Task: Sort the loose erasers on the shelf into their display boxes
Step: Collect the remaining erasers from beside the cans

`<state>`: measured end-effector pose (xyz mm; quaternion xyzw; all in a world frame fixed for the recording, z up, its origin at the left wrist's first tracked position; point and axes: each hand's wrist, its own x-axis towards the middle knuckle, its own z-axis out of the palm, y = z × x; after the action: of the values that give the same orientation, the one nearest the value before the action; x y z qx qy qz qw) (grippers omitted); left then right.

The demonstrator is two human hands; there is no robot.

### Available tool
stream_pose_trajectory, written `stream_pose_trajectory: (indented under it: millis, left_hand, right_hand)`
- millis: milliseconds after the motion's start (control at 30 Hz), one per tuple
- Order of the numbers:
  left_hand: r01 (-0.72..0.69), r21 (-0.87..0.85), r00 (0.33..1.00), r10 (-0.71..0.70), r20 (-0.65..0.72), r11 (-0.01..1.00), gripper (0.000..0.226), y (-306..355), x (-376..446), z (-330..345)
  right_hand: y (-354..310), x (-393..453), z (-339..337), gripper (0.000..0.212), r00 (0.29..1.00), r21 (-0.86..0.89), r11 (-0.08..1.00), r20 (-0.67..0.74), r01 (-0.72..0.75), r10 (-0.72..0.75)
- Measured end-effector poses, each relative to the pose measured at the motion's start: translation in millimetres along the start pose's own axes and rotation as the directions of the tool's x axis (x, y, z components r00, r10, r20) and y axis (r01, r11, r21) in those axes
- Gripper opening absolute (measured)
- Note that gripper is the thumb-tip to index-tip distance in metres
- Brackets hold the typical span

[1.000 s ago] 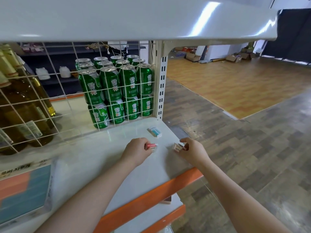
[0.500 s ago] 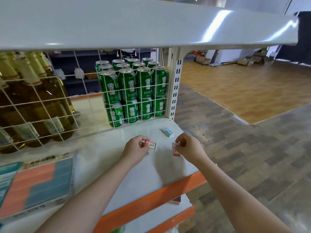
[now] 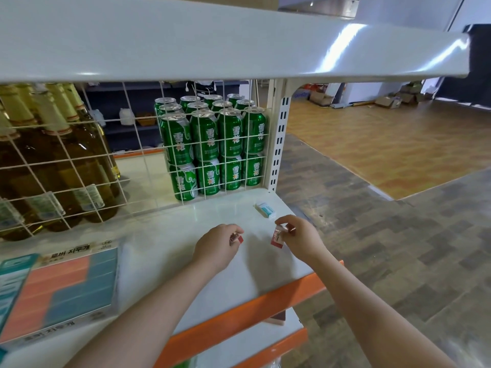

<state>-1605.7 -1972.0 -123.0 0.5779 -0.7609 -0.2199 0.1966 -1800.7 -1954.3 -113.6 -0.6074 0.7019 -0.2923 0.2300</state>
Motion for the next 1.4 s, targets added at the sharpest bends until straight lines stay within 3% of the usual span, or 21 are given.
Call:
stream_pose_trajectory:
  millis: [133,267,367,500,633,733,867,1033,1133,1400]
  left_hand:
    - [-0.039,0.110,0.998,0.033,0.056,0.993,0.045,-4.4,-2.0,5.1]
    - [-0.028,0.115,0.999,0.025,0.031,0.993,0.040,-8.3,-1.1,2.0]
    - [-0.004,0.029,1.000,0.004,-0.022,1.000,0.035,-9.0,-0.9,-3.5]
    - [0.061,-0.055,0.998,-0.062,-0.018,0.997,0.037,-13.7,-2.6,-11.1]
    - [0.108,-0.199,0.993,-0.114,-0.021,0.974,0.028,-19.2,-3.7,-13.4]
    - [0.158,-0.315,0.987,-0.162,0.015,0.936,0.029,-17.4,-3.9,-15.5]
    - [0.184,-0.254,0.980,-0.159,0.116,0.950,0.047,-20.5,-5.4,-12.2]
    - [0.177,-0.131,0.983,-0.170,0.062,0.975,0.023,-25.1,-9.4,-14.2]
    - [0.200,-0.125,0.980,-0.197,0.033,0.972,0.021,-28.0,-12.8,-16.2]
    - [0.164,-0.442,0.973,-0.220,-0.077,0.882,0.022,-33.0,-19.3,-25.6]
  right_hand:
    - [0.5,-0.6,0.2,0.028,1.000,-0.009,1.000,-0.006,0.007,-0.007]
    - [-3.5,-1.5,3.9,0.030,0.998,-0.067,0.996,0.024,0.066,-0.064]
    - [-7.9,-3.5,9.3,0.029,0.996,-0.029,0.996,0.046,0.080,-0.079]
    - [-8.7,-5.5,17.4,0.005,0.993,-0.153,0.984,0.092,0.087,-0.073]
    - [-10.5,-2.4,19.1,0.023,0.987,-0.196,0.973,0.123,0.123,-0.100]
    - [-12.8,0.3,17.3,0.027,0.995,-0.101,0.991,0.065,0.086,-0.080]
    - [-16.4,0.9,15.8,0.027,0.997,-0.008,0.998,0.062,0.055,-0.055]
    - [-21.5,-4.4,19.3,0.028,0.992,0.015,0.997,0.108,0.070,-0.071]
    - [-24.9,-7.4,21.5,0.026,0.992,0.046,0.996,0.103,0.072,-0.076]
    - [-37.7,-9.9,26.6,0.023,0.997,0.287,0.958,0.079,0.001,-0.025]
